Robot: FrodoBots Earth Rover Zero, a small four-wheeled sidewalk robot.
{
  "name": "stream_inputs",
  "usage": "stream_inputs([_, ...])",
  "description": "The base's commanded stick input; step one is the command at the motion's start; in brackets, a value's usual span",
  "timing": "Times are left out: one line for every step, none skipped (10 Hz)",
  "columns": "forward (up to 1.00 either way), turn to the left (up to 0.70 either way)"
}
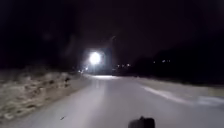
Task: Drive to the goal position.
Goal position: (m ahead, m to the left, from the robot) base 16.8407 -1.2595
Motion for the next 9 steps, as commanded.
stream_inputs([1.0,-0.03])
stream_inputs([1.0,-0.02])
stream_inputs([1.0,0.0])
stream_inputs([1.0,0.0])
stream_inputs([1.0,0.0])
stream_inputs([1.0,0.0])
stream_inputs([1.0,0.02])
stream_inputs([1.0,0.04])
stream_inputs([1.0,0.07])
